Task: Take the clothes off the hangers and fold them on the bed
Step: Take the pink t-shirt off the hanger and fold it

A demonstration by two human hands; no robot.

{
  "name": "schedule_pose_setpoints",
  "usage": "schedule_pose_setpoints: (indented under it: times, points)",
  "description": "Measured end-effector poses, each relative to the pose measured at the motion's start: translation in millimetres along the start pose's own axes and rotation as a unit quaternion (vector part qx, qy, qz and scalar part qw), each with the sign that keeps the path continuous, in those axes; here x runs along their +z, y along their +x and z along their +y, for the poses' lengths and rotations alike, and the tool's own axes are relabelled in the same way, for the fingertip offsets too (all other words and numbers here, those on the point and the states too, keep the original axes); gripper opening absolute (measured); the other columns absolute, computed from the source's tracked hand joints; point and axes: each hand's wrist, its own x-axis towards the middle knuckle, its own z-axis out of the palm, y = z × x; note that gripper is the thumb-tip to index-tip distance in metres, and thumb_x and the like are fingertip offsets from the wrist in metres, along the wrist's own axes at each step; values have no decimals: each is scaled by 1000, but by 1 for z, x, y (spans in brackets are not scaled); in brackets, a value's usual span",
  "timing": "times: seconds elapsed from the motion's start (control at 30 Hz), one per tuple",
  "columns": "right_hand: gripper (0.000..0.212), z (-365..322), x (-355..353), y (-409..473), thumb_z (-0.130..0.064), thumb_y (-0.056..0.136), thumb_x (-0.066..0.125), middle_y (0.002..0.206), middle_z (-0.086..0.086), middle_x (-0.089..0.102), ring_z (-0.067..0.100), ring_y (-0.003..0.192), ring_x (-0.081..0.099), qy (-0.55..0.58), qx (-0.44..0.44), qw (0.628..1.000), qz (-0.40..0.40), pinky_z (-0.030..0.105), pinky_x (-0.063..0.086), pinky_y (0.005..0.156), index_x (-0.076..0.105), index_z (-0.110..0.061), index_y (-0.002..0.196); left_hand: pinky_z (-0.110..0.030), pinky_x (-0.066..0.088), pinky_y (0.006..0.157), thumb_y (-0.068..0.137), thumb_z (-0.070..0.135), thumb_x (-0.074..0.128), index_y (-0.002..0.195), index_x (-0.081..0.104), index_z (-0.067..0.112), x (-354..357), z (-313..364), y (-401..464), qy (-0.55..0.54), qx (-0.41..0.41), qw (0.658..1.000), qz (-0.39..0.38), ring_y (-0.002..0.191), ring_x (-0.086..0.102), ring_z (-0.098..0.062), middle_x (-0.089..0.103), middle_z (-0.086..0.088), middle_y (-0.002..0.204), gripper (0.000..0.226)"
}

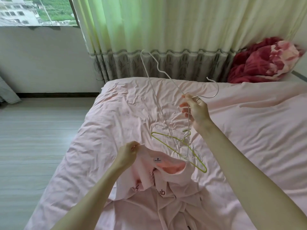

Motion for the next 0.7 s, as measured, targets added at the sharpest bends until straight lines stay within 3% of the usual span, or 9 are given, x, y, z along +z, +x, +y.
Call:
schedule_pose_setpoints:
  times: [0.17, 0.33, 0.43, 0.57, 0.7]
  points:
    - [19, 30, -26, 30, -21, 95, 55, 56, 1, 55, 1, 35, 40, -151, 2, 989, -7, 11, 30, 40, 63, -14, 79, -32, 41, 70, 96, 16, 48, 98, 68, 5, 7, -15, 9, 9, -37, 999, 30, 88, 61, -25, 69, -10, 96, 23]
    - [25, 117, -56, 65, -21, 93, 55, 63, 1, 62, 13, 57, 47, -329, 90, 940, -26, 26, 40, 63, 63, -11, 72, -22, 28, 62, 95, 13, 50, 92, 68, 1, 24, -32, 20, 22, -59, 997, 42, 80, 58, -23, 67, -8, 86, 22]
    - [26, 173, -69, 82, -21, 94, 52, 62, -2, 63, 18, 72, 58, -374, 126, 919, -12, 27, 39, 69, 62, -13, 71, -23, 32, 69, 95, 13, 48, 97, 68, 1, 40, -50, 29, 19, -103, 994, 20, 89, 58, -23, 65, -5, 89, 23]
    - [28, 223, -74, 103, -26, 95, 51, 37, -18, 54, 17, 84, 57, -397, 161, 904, -12, 29, 38, 77, 69, -8, 84, -24, 34, 72, 96, 17, 49, 100, 67, 5, 56, -70, 42, 29, -139, 990, 5, 90, 57, -19, 65, -3, 94, 22]
    - [32, 255, -74, 125, -28, 96, 50, 49, -12, 55, 15, 83, 53, -417, 186, 890, -9, 30, 40, 83, 71, -4, 91, -23, 30, 66, 94, 17, 51, 94, 67, 5, 64, -83, 54, 33, -158, 987, 7, 79, 52, -18, 58, 3, 80, 20]
